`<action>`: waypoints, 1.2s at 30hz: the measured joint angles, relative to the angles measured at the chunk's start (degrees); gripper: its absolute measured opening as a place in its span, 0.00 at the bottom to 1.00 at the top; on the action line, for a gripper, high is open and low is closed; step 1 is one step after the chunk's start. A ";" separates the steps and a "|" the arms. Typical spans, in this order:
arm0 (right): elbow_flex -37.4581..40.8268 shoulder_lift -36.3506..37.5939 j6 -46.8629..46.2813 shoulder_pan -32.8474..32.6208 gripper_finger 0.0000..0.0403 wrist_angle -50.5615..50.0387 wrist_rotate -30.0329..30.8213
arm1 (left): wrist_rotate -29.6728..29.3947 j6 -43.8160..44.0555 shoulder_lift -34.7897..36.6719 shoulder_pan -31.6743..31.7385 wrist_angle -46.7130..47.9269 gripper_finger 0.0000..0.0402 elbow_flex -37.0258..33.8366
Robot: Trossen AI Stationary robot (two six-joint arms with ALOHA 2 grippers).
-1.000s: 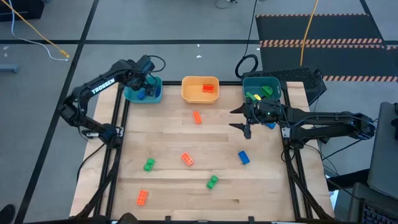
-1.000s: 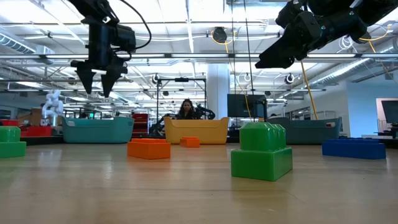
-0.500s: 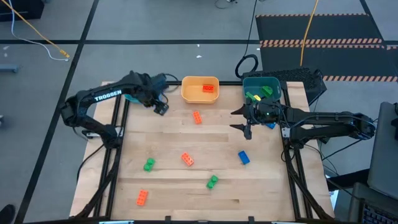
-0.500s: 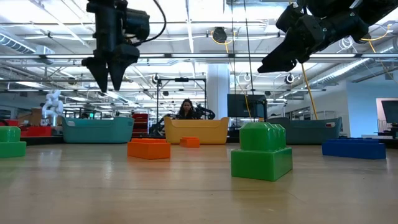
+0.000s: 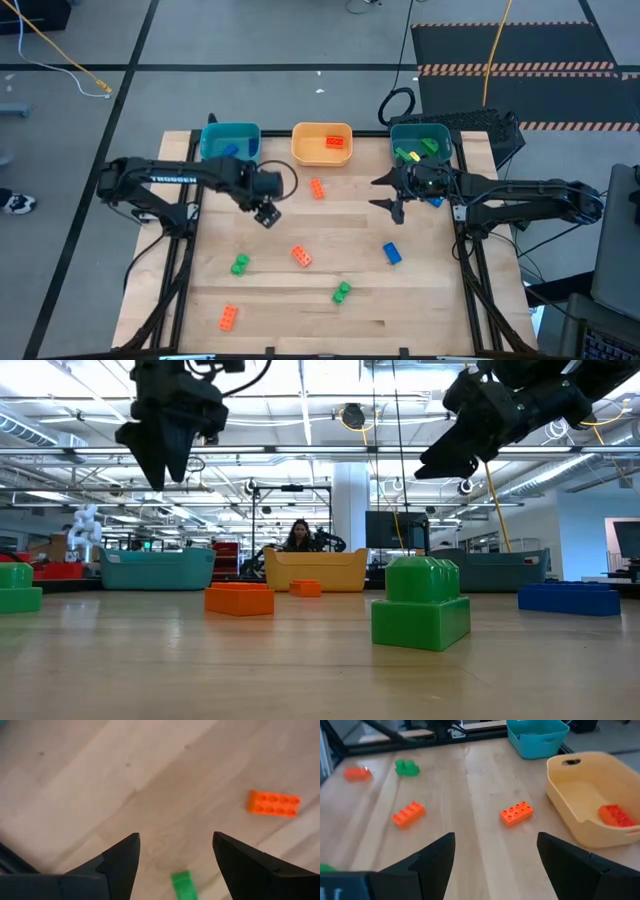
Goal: Sort & place blocks by color
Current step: Put the orange game piece into the yellow bin
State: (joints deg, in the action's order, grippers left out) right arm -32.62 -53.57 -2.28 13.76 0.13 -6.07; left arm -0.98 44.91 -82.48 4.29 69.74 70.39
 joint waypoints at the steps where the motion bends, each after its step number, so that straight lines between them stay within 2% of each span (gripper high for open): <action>1: 0.00 -0.37 -1.45 0.00 0.68 0.33 -0.02 | -0.27 0.76 0.00 -1.11 -0.42 0.62 0.00; 5: 0.00 -2.82 -4.00 -0.55 0.68 3.21 0.11 | -3.26 1.57 0.00 -5.40 -4.33 0.62 0.00; 11: 0.00 -6.33 -2.39 -2.44 0.68 6.55 -0.33 | -10.37 -1.18 0.00 -10.25 -14.70 0.62 -0.01; 19: 0.02 -9.24 -1.20 -3.76 0.68 8.75 -1.52 | -16.94 -11.25 0.02 -11.56 -31.89 0.62 -0.55; 22: 0.02 -9.99 0.24 -3.75 0.68 8.60 -1.40 | -16.98 -14.98 0.02 -10.49 -38.44 0.62 -2.23; 28: 0.02 -10.14 0.13 -3.69 0.68 9.66 1.83 | -16.86 -16.78 0.02 -7.59 -42.72 0.62 -6.25; 32: 0.00 -11.54 -2.03 -3.69 0.68 14.79 1.80 | -15.83 -20.72 0.02 -6.35 -57.62 0.62 -13.11; 36: 0.00 -15.54 -3.39 -3.74 0.68 18.50 1.47 | -10.30 -21.25 0.00 -3.42 -71.84 0.62 -20.75</action>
State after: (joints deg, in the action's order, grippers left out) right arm -32.62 -69.10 -5.67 10.02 18.62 -4.61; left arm -11.28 23.66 -82.48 0.86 -2.10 49.64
